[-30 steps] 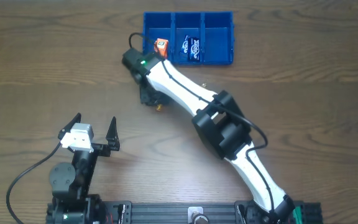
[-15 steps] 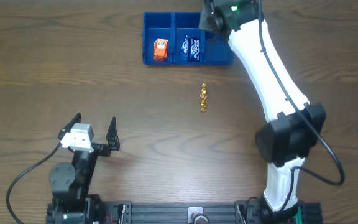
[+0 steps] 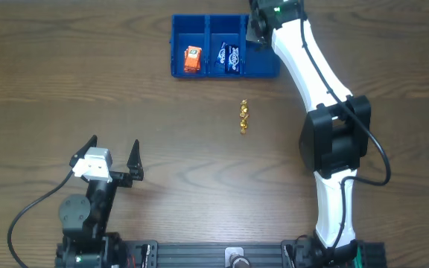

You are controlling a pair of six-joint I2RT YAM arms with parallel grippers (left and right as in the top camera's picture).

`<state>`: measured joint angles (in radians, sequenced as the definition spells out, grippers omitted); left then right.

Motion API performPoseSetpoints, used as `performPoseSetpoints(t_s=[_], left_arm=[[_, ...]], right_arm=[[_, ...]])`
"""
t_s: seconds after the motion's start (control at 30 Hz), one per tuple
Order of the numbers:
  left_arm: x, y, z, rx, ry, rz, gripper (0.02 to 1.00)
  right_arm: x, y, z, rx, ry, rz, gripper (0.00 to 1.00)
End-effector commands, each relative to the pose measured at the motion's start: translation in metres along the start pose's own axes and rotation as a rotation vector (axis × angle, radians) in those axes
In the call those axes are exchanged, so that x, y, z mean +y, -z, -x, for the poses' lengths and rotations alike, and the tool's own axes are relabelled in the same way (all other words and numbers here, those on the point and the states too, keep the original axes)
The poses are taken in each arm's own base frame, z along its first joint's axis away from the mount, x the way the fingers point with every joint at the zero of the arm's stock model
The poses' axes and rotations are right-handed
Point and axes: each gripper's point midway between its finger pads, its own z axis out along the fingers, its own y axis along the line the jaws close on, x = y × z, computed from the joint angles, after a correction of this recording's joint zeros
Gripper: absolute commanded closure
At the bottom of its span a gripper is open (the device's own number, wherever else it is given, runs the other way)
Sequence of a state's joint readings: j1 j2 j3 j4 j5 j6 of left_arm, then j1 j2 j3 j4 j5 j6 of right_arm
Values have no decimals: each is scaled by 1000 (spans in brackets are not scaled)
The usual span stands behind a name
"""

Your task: Sort Candies Into Trays

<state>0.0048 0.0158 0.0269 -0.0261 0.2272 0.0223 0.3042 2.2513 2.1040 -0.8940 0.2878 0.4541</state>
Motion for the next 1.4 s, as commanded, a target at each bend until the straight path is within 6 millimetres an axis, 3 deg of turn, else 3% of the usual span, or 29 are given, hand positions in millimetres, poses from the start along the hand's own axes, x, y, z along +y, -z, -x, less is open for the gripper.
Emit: performPoseSetpoints(t_s=[0.03,0.3,0.47,0.57,0.63,0.73,0.87,0.97,1.1,1.27,1.4], left_arm=[[-1,-1,-17,46,19,-10,20],[-1,-1,-17,46,19,-10,20],[-1,-1,-17,46,19,-10,23],[-1,-1,-17,46,19,-10,20],[-1,-1,-17,46,19,-10,20],[-1,-1,-17,46,19,-10,20],[-1,-1,-17,46,19,-10,20],[-1,-1,-17,46,19,-10,20],[-1,-1,-17,46,19,-10,20],[-1,-1,-17,46,19,-10,20],[-1,-1,-17,46,19,-10,23]], right_arm=[[-1,-12,-5,17,18,-12,820],[6,-15,-11,27,31,-6,774],[7,-14,-13,35,35,-4,375],[13,-13,-16,42,45,11,264],[16,-9,-16,42,50,17,246],[15,7,-10,34,50,24,237],[13,57,-4,28,55,56,198],[15,97,-32,125,75,88,161],[3,120,-86,328,59,22,112],[4,115,-143,505,116,-23,104],[16,93,-188,580,172,-23,104]])
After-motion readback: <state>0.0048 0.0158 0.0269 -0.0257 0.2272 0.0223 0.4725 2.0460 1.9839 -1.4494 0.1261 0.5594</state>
